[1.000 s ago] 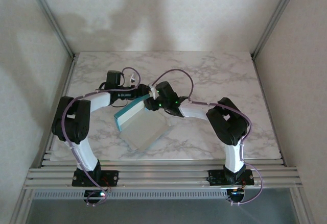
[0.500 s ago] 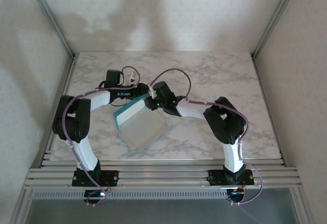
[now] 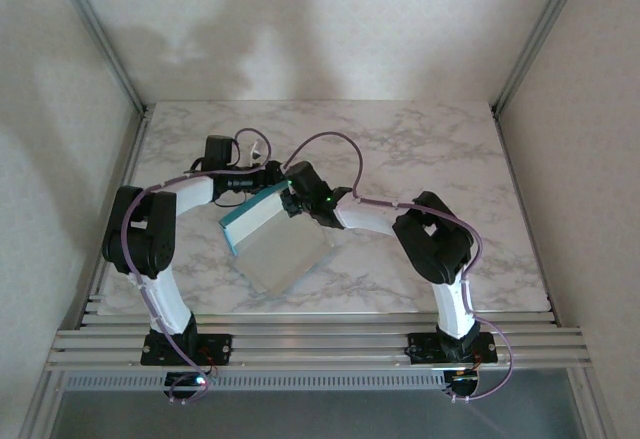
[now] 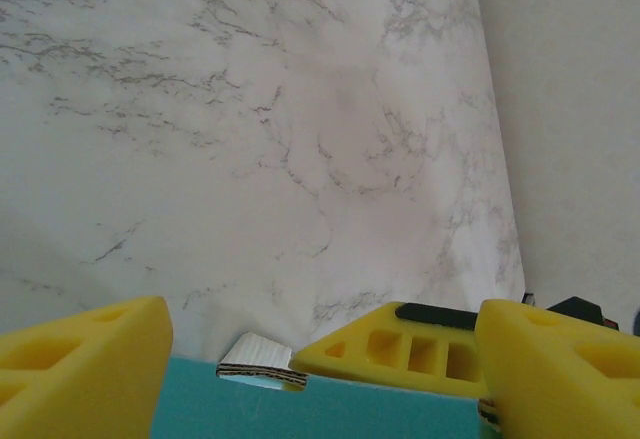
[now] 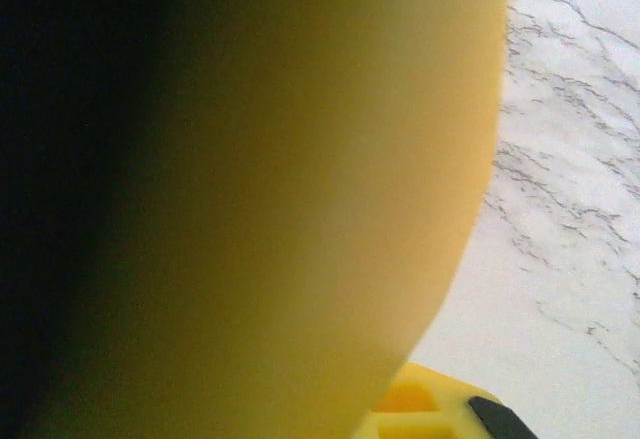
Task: Fold the paper box
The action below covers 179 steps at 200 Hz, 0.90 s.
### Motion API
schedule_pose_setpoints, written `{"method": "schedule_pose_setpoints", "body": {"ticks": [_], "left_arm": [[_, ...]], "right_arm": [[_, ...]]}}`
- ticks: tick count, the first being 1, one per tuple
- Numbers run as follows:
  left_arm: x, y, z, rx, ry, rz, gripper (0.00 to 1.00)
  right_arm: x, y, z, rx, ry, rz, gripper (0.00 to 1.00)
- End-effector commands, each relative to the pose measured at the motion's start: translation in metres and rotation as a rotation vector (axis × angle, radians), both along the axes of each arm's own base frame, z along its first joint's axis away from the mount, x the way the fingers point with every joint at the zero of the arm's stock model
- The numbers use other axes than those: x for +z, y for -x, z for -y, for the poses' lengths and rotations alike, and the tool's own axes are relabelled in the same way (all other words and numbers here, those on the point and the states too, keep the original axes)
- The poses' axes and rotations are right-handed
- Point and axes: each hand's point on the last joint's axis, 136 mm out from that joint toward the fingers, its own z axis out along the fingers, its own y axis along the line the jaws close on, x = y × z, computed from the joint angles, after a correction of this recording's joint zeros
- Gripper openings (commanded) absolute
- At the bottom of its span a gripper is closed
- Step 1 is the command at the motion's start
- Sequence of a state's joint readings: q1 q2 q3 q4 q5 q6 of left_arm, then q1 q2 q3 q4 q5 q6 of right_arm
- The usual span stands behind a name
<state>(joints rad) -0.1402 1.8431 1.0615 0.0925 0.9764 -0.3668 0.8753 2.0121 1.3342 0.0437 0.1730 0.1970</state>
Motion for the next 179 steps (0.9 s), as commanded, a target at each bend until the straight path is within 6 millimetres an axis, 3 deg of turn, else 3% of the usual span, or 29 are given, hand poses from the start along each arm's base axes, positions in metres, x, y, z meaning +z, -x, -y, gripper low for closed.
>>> {"method": "schedule_pose_setpoints", "body": {"ticks": [1, 35, 71, 98, 137, 159, 179], "left_arm": [[-0.011, 0.01, 0.006, -0.042, -0.016, -0.035, 0.79], [0.011, 0.003, 0.007, -0.02, 0.0, 0.013, 0.87], [0.033, -0.004, 0.001, 0.015, -0.048, 0.048, 0.99], [0.047, -0.002, -0.005, 0.041, -0.101, 0.063, 0.99], [0.048, 0.011, -0.017, 0.033, -0.269, 0.059, 0.99], [0.044, 0.021, -0.014, -0.016, -0.378, 0.063, 0.99], [0.037, 0.029, -0.005, -0.083, -0.458, 0.046, 0.99]], "right_arm": [[-0.018, -0.003, 0.015, -0.023, 0.101, -0.001, 0.17], [-0.007, 0.013, 0.011, 0.036, 0.044, -0.034, 0.27], [0.004, 0.039, 0.022, 0.067, -0.018, -0.082, 0.38], [0.008, 0.063, 0.031, 0.105, -0.068, -0.138, 0.49], [0.014, 0.094, 0.036, 0.154, -0.163, -0.228, 0.64], [0.023, 0.103, 0.043, 0.153, -0.227, -0.255, 0.72], [0.028, 0.109, 0.051, 0.164, -0.313, -0.327, 0.86]]}}
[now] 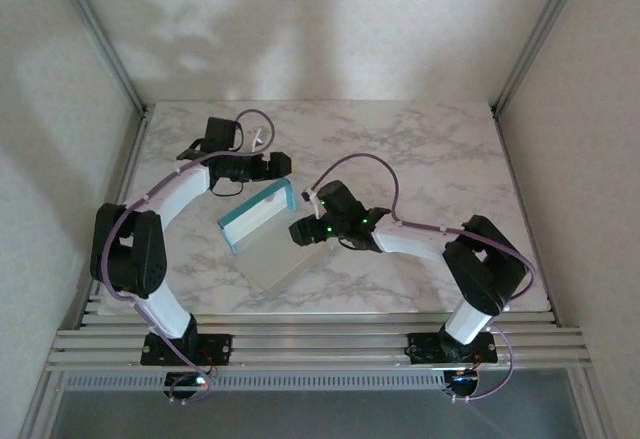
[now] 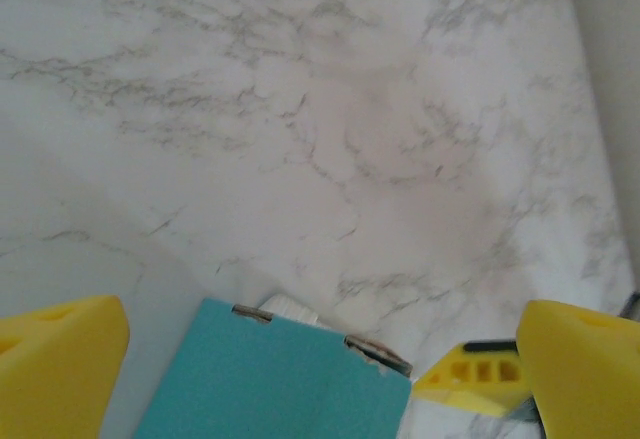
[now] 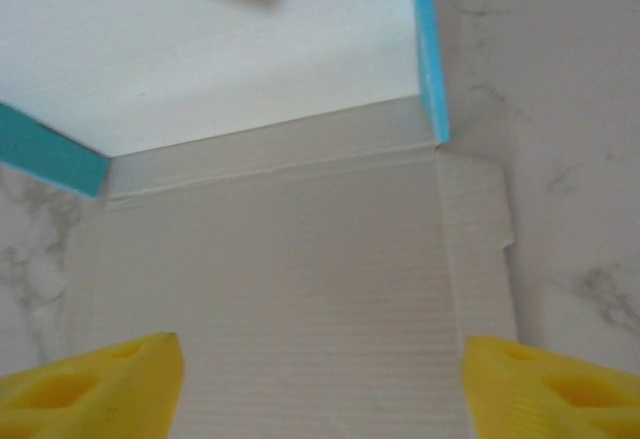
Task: Fold the paper box
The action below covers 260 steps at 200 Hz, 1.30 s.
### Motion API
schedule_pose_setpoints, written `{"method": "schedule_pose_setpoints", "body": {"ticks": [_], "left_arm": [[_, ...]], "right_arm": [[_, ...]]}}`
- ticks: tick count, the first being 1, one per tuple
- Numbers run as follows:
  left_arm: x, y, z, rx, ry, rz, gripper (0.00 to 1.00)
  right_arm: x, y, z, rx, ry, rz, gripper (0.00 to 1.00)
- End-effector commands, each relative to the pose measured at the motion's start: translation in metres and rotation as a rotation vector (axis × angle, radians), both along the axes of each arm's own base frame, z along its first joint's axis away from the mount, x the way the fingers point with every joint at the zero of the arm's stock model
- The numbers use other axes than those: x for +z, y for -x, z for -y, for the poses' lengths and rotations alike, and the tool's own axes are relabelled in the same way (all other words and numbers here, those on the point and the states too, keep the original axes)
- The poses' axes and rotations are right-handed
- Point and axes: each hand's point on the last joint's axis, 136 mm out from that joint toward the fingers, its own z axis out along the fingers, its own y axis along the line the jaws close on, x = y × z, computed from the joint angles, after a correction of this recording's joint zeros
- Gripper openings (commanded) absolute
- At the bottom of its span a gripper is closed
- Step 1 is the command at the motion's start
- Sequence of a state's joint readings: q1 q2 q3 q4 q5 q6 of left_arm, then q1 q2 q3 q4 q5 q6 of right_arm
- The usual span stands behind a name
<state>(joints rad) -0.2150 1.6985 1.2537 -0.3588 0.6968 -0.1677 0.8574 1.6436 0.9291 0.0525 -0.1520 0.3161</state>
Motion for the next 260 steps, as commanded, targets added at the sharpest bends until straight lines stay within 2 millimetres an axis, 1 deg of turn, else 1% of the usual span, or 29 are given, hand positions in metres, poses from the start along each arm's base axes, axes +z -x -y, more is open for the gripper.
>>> {"method": "schedule_pose_setpoints", "body": {"ticks": [1, 12, 19, 22, 24, 30, 35, 41, 46, 60, 78, 99, 107, 118, 145, 156, 160, 175, 185, 197, 216, 237, 246, 260], "left_arm": [[-0.011, 0.019, 0.0, -0.076, -0.165, -0.037, 0.99], [-0.018, 0.02, 0.003, -0.091, -0.218, -0.06, 0.99], [-0.021, 0.021, 0.004, -0.1, -0.256, -0.074, 0.99], [-0.022, 0.02, 0.003, -0.099, -0.273, -0.078, 0.99], [-0.023, 0.021, 0.004, -0.104, -0.282, -0.077, 0.99], [-0.025, 0.02, 0.005, -0.11, -0.305, -0.081, 0.99], [-0.026, 0.021, 0.006, -0.117, -0.316, -0.086, 0.99], [-0.026, 0.021, 0.008, -0.128, -0.319, -0.086, 0.99], [-0.027, 0.021, 0.01, -0.136, -0.317, -0.092, 0.97], [-0.032, 0.023, 0.011, -0.16, -0.335, -0.115, 0.93], [-0.035, 0.025, 0.008, -0.179, -0.376, -0.125, 0.91], [-0.029, 0.026, 0.011, -0.216, -0.369, -0.112, 0.87], [-0.028, 0.026, 0.015, -0.235, -0.354, -0.109, 0.85], [-0.031, 0.029, 0.018, -0.272, -0.343, -0.125, 0.81], [-0.039, 0.031, 0.019, -0.302, -0.352, -0.155, 0.73], [-0.039, 0.03, 0.022, -0.316, -0.336, -0.153, 0.66], [-0.039, 0.03, 0.023, -0.318, -0.334, -0.155, 0.65], [-0.039, 0.028, 0.025, -0.327, -0.33, -0.155, 0.53], [-0.039, 0.027, 0.025, -0.329, -0.329, -0.153, 0.5], [-0.038, 0.025, 0.026, -0.326, -0.328, -0.149, 0.44], [-0.034, 0.022, 0.028, -0.324, -0.316, -0.135, 0.42], [-0.031, 0.021, 0.031, -0.318, -0.285, -0.132, 0.38], [-0.03, 0.021, 0.033, -0.315, -0.267, -0.137, 0.37], [-0.029, 0.02, 0.034, -0.296, -0.223, -0.148, 0.37]], "right_arm": [[0.016, 0.007, 0.003, 0.009, -0.135, -0.087, 0.87], [0.018, 0.008, 0.008, 0.012, -0.191, -0.141, 0.97], [0.021, 0.009, 0.01, 0.013, -0.237, -0.171, 0.99], [0.023, 0.012, 0.009, 0.021, -0.256, -0.184, 0.99], [0.024, 0.006, 0.014, 0.007, -0.269, -0.187, 0.99], [0.025, 0.005, 0.018, -0.002, -0.303, -0.203, 0.99], [0.029, 0.005, 0.019, 0.001, -0.33, -0.211, 0.99], [0.029, 0.006, 0.022, -0.001, -0.344, -0.22, 0.99], [0.031, 0.007, 0.023, -0.001, -0.355, -0.221, 0.99], [0.031, 0.01, 0.028, -0.007, -0.352, -0.225, 0.99], [0.032, 0.011, 0.035, -0.023, -0.356, -0.225, 0.99], [0.032, 0.008, 0.042, -0.047, -0.351, -0.224, 0.99], [0.03, 0.006, 0.045, -0.063, -0.341, -0.227, 0.99], [0.03, 0.005, 0.048, -0.073, -0.331, -0.228, 0.99], [0.031, 0.005, 0.054, -0.089, -0.329, -0.235, 0.99], [0.03, 0.007, 0.057, -0.093, -0.316, -0.234, 0.99], [0.03, 0.007, 0.058, -0.097, -0.312, -0.233, 0.99], [0.029, 0.007, 0.063, -0.112, -0.302, -0.231, 0.99], [0.028, 0.007, 0.065, -0.115, -0.302, -0.231, 0.99], [0.027, 0.007, 0.066, -0.117, -0.298, -0.234, 0.99], [0.025, 0.005, 0.066, -0.122, -0.299, -0.238, 0.99], [0.022, 0.003, 0.066, -0.135, -0.297, -0.251, 0.98], [0.024, 0.0, 0.068, -0.156, -0.298, -0.244, 0.97], [0.025, -0.007, 0.077, -0.211, -0.292, -0.232, 0.96]]}}
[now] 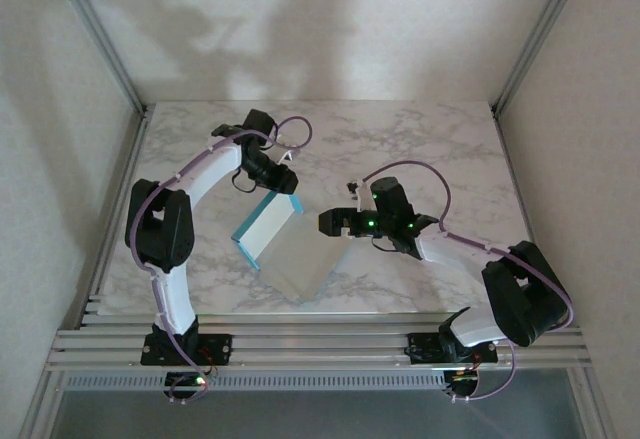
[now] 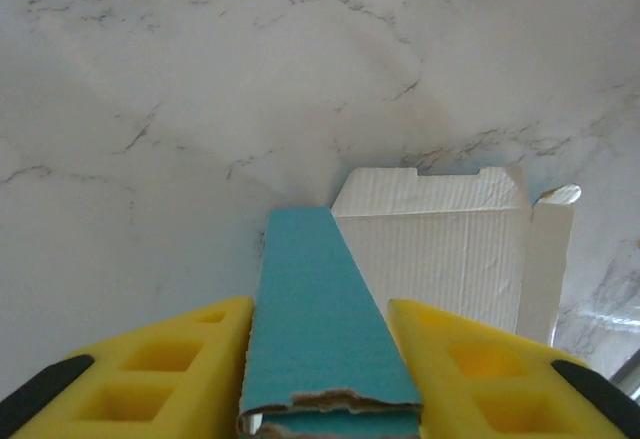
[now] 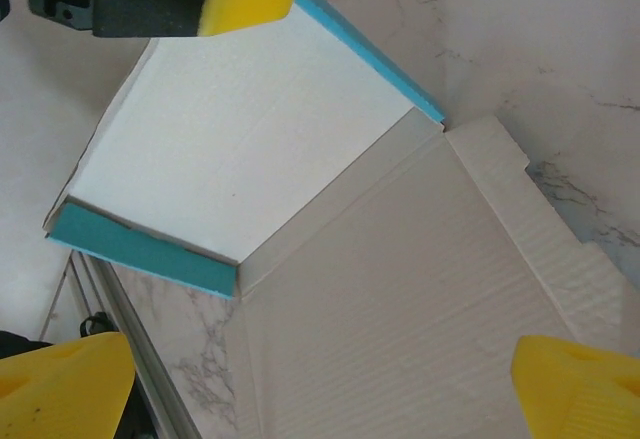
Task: Fold the paper box
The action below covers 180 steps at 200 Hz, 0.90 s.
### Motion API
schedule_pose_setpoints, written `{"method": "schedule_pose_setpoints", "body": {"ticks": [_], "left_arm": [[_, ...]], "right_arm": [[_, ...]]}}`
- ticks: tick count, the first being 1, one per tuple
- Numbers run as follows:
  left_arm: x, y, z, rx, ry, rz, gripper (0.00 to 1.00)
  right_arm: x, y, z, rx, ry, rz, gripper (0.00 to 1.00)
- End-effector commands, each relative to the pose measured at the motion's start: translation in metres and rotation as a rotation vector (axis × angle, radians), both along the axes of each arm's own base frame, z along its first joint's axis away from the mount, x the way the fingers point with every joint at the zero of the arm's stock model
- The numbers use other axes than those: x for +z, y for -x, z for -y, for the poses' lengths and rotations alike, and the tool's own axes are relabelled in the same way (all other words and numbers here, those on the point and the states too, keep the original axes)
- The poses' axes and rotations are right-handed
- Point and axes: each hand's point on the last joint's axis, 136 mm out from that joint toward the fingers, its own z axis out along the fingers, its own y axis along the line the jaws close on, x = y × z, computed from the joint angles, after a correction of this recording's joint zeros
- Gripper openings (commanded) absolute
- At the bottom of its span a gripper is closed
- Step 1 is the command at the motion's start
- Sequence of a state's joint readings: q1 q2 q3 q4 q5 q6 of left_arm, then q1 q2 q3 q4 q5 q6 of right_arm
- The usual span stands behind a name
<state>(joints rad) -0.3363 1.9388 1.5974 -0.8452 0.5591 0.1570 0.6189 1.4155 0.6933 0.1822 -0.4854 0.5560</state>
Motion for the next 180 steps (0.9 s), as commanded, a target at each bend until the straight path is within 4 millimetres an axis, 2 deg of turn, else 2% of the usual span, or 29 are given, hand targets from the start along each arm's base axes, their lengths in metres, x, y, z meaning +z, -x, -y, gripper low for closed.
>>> {"method": "schedule_pose_setpoints", "body": {"ticks": [1, 35, 69, 94, 121, 142, 180], "left_arm": [[0.011, -0.003, 0.007, 0.019, 0.084, -0.014, 0.37], [0.016, -0.003, 0.01, 0.093, 0.205, -0.022, 0.37], [0.008, -0.007, 0.003, 0.214, 0.286, -0.03, 0.37], [0.003, -0.009, -0.004, 0.295, 0.334, -0.037, 0.37], [0.002, -0.011, -0.009, 0.365, 0.386, -0.046, 0.38], [0.0, -0.008, -0.012, 0.378, 0.392, -0.051, 0.39], [-0.005, -0.004, -0.017, 0.394, 0.399, -0.056, 0.39]], "right_arm": [[-0.005, -0.009, 0.015, -0.088, 0.03, -0.016, 0.96], [0.011, -0.018, 0.043, -0.187, 0.079, -0.006, 0.96], [0.024, -0.019, 0.071, -0.266, 0.155, -0.002, 0.95], [0.025, -0.018, 0.089, -0.332, 0.209, -0.034, 0.92], [0.025, -0.014, 0.085, -0.332, 0.173, -0.068, 0.83], [0.019, -0.011, 0.081, -0.327, 0.148, -0.096, 0.72], [0.013, -0.007, 0.066, -0.279, 0.109, -0.116, 0.58]]}}
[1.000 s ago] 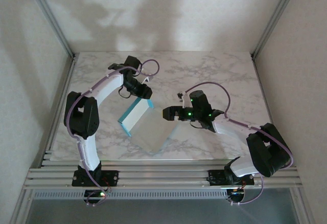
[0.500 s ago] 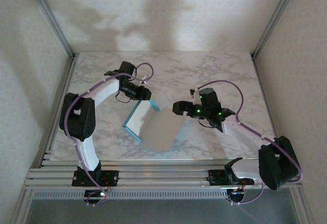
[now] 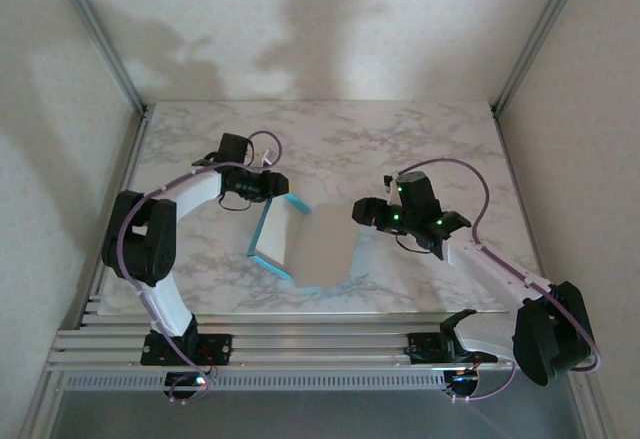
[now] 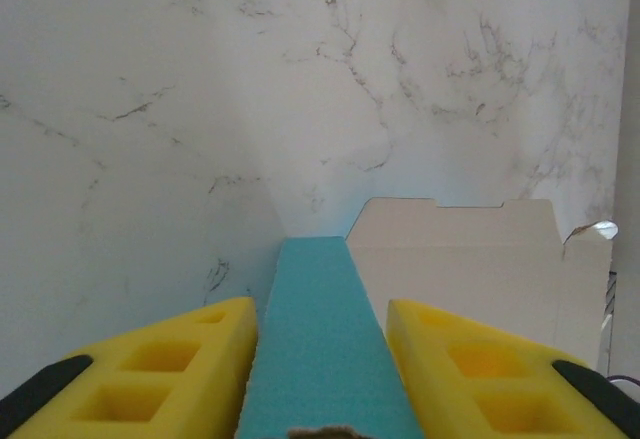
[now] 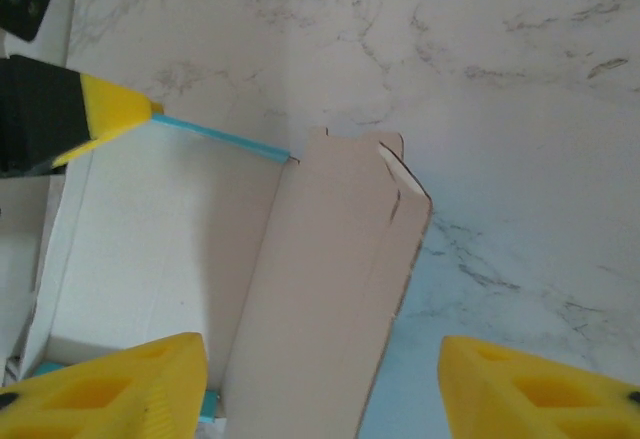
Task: Fold the paper box
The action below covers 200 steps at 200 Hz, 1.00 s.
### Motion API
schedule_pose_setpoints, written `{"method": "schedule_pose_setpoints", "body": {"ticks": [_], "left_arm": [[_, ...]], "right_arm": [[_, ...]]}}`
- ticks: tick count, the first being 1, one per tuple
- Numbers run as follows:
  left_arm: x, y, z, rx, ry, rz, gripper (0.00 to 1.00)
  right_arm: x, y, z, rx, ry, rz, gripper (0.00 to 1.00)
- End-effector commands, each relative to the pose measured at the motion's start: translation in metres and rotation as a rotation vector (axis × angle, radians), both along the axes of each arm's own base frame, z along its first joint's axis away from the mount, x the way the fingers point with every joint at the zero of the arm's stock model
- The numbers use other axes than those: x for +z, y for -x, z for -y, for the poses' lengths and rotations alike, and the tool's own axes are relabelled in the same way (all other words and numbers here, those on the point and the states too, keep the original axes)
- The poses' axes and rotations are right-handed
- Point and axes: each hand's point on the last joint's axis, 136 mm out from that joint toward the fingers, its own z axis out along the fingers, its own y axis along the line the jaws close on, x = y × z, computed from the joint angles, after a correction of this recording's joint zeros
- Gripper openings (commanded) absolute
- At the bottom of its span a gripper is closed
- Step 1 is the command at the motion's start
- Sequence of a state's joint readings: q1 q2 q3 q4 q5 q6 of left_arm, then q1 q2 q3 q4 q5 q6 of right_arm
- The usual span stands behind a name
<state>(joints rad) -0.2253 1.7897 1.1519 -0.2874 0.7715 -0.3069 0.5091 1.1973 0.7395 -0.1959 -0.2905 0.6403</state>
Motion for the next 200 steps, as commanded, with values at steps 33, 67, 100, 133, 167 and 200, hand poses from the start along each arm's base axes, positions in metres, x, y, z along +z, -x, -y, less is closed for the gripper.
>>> {"method": "schedule_pose_setpoints", "body": {"ticks": [33, 67, 100, 133, 167, 200], "left_arm": [[0.011, 0.0, -0.005, 0.035, 0.046, 0.026, 0.39], [0.009, 0.002, -0.013, 0.064, 0.057, 0.025, 0.39], [0.009, 0.004, -0.015, 0.077, 0.069, 0.029, 0.39], [0.011, 0.004, -0.014, 0.087, 0.093, 0.026, 0.39], [0.022, 0.002, -0.01, 0.087, 0.147, 0.055, 0.42], [0.05, -0.003, -0.006, 0.019, 0.173, 0.162, 0.55]], "right_arm": [[-0.017, 0.004, -0.013, 0.017, -0.017, -0.048, 0.51], [-0.026, 0.006, -0.022, 0.033, -0.009, -0.071, 0.46], [-0.03, 0.005, -0.034, 0.059, -0.012, -0.064, 0.39], [-0.026, 0.002, -0.046, 0.086, -0.004, -0.043, 0.28], [-0.016, -0.004, -0.048, 0.107, 0.043, -0.004, 0.1], [-0.006, -0.007, -0.043, 0.159, 0.105, 0.022, 0.01]]}}
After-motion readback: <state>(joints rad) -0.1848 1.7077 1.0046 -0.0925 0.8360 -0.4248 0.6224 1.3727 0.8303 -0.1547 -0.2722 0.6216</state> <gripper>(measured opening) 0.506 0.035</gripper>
